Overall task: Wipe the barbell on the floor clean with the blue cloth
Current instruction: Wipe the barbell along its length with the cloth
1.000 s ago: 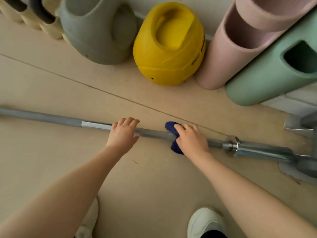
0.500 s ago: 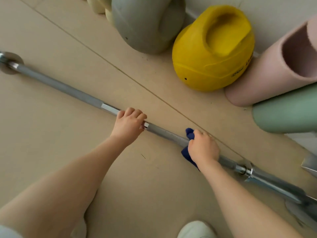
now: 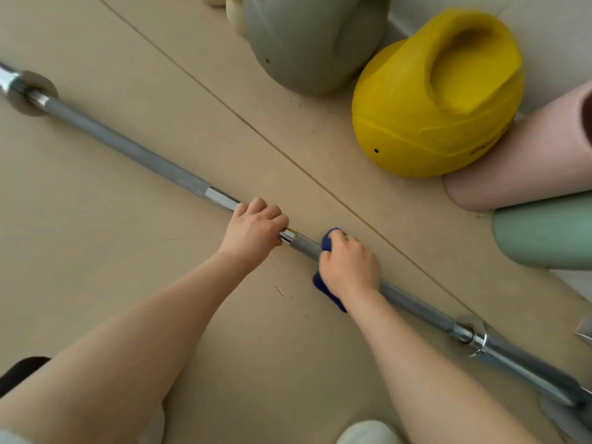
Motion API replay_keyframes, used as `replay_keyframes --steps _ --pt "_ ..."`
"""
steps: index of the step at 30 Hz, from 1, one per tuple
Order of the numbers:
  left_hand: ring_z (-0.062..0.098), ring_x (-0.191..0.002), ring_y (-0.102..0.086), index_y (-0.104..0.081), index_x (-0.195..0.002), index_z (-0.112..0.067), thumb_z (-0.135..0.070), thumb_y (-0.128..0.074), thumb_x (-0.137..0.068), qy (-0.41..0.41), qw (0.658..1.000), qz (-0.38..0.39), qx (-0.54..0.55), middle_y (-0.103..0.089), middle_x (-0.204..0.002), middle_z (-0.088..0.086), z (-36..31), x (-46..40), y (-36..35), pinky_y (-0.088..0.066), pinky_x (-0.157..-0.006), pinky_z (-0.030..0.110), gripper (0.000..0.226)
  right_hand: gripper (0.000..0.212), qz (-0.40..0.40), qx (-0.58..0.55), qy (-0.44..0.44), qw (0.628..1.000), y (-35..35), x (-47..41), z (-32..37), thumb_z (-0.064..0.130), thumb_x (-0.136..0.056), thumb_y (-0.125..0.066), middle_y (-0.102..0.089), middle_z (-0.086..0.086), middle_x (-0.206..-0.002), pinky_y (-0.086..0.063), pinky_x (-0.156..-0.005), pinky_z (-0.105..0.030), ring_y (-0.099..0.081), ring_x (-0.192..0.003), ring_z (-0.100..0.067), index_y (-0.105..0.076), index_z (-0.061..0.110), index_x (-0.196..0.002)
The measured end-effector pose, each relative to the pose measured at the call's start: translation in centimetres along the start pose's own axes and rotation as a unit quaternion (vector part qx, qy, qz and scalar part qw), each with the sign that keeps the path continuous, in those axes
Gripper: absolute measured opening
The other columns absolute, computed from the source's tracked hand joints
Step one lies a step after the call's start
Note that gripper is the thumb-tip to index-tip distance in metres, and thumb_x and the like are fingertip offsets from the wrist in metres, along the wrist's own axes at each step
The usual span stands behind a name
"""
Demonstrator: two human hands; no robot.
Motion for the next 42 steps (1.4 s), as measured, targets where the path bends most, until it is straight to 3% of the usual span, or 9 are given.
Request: replay_keyframes --steps 4,8,11,15,22,27,32,37,42 --pt "0.022 -0.072 -0.059 -0.066 -0.066 -0.022 -0.029 -0.093 -0.036 -0.025 0.999 -0.032 -0.012 -0.065 -0.073 -0.006 0.2 0.3 -0.2 -0.044 -0.057 0.027 0.041 0.038 0.042 -0.036 0.065 0.996 -0.4 -0.6 1.9 0.016 -0.089 -0.040 -0.054 -0.008 -0.124 -0.045 -0.087 -0.039 -0.049 -0.110 -0.029 -0.045 0.014 -0.126" --pt "0.020 -0.088 -0.040 -0.070 -0.070 -0.019 -0.023 -0.092 -0.041 -0.008 0.993 -0.118 0.025 -0.067 -0.073 -0.005 1.0 0.5 -0.7 -0.032 -0.071 0.033 0.037 0.033 0.039 0.003 0.001 0.999 0.2 -0.4 0.1 0.016 -0.088 -0.040 -0.056 -0.008 -0.115 -0.049 -0.078 -0.041 -0.052 -0.103 -0.029 -0.048 0.018 -0.119" --pt "0.020 -0.091 -0.040 -0.072 -0.069 -0.020 -0.022 -0.092 -0.041 -0.010 0.990 -0.132 0.039 -0.068 -0.072 -0.006 1.0 0.4 -0.6 -0.039 -0.075 0.033 0.035 0.025 0.030 0.010 0.000 0.999 0.1 -1.6 2.3 0.019 -0.090 -0.040 -0.057 -0.012 -0.112 -0.044 -0.077 -0.040 -0.054 -0.099 -0.033 -0.048 0.011 -0.113" --pt "0.018 -0.089 -0.040 -0.069 -0.063 -0.018 -0.015 -0.088 -0.049 -0.004 0.988 -0.145 0.052 -0.066 -0.068 -0.006 1.1 0.5 -0.4 -0.033 -0.075 0.030 0.024 0.036 0.000 -0.047 0.074 0.996 -0.8 -1.6 6.1 0.016 -0.090 -0.043 -0.051 -0.013 -0.125 -0.036 -0.090 -0.036 -0.047 -0.110 -0.032 -0.045 0.008 -0.125" --pt "0.016 -0.086 -0.039 -0.074 -0.074 -0.025 -0.028 -0.092 -0.042 -0.017 0.997 -0.058 0.039 -0.069 -0.071 -0.011 1.2 -0.1 -0.5 -0.044 -0.072 0.029 0.037 0.036 -0.025 -0.011 0.058 0.998 -0.7 -0.8 3.3 0.009 -0.082 -0.048 -0.048 -0.014 -0.112 -0.043 -0.081 -0.041 -0.046 -0.099 -0.033 -0.050 0.010 -0.118" --pt "0.020 -0.074 -0.058 -0.071 -0.063 -0.027 -0.030 -0.089 -0.052 -0.011 1.000 -0.005 0.011 -0.065 -0.061 -0.014 0.9 -1.7 -0.2 -0.043 -0.067 0.026 0.021 0.046 -0.051 -0.012 0.095 0.994 -1.3 -1.1 5.8 0.014 -0.089 -0.052 -0.040 -0.017 -0.135 -0.044 -0.091 -0.037 -0.045 -0.112 -0.032 -0.041 0.010 -0.134" --pt "0.023 -0.070 -0.060 -0.071 -0.067 -0.026 -0.037 -0.089 -0.051 -0.016 0.999 0.024 -0.038 -0.066 -0.063 -0.016 1.1 -3.4 -0.2 -0.042 -0.071 0.026 0.026 0.059 -0.104 0.074 0.054 0.990 -0.2 -0.4 0.7 0.006 -0.076 -0.067 -0.051 -0.016 -0.124 -0.048 -0.076 -0.040 -0.050 -0.101 -0.035 -0.048 0.017 -0.131" --pt "0.025 -0.125 -0.031 -0.058 -0.116 -0.025 -0.037 -0.043 -0.096 0.029 0.987 0.151 -0.038 -0.060 -0.114 -0.014 0.8 -4.4 -0.7 -0.012 -0.108 0.048 0.027 0.057 -0.081 -0.040 -0.023 0.996 -1.2 -1.7 3.8 0.005 -0.089 -0.051 -0.026 -0.016 -0.143 -0.042 -0.093 -0.036 -0.040 -0.112 -0.032 -0.030 0.012 -0.141" --pt "0.029 -0.137 -0.017 -0.041 -0.136 -0.022 -0.027 -0.042 -0.097 0.036 0.989 0.138 -0.035 -0.046 -0.137 -0.007 -0.3 -4.5 -0.5 -0.014 -0.109 0.047 0.039 0.061 -0.096 0.029 0.043 0.994 0.1 -0.8 0.6 0.013 -0.087 -0.058 -0.036 -0.012 -0.137 -0.046 -0.084 -0.036 -0.042 -0.116 -0.029 -0.032 0.020 -0.142"
Point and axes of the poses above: each hand's wrist, its own x-axis away from the middle knuckle, its own y-axis out of the back of the hand, z = x × y, the point moved 6 cm from there along -x, towards the middle knuckle
